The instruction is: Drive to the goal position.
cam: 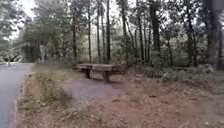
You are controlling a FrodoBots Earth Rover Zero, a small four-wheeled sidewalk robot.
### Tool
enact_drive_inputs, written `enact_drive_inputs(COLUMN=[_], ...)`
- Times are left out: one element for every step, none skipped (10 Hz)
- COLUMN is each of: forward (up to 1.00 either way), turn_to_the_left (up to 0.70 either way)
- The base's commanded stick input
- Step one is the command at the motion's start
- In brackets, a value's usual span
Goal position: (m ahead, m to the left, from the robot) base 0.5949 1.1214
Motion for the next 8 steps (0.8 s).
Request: enact_drive_inputs(forward=[0.00, 0.00, 0.00, 0.00, 0.00, 0.00, 0.00, 0.00], turn_to_the_left=[-0.70, -0.70, -0.70, -0.70, -0.70, -0.70, -0.70, -0.70])
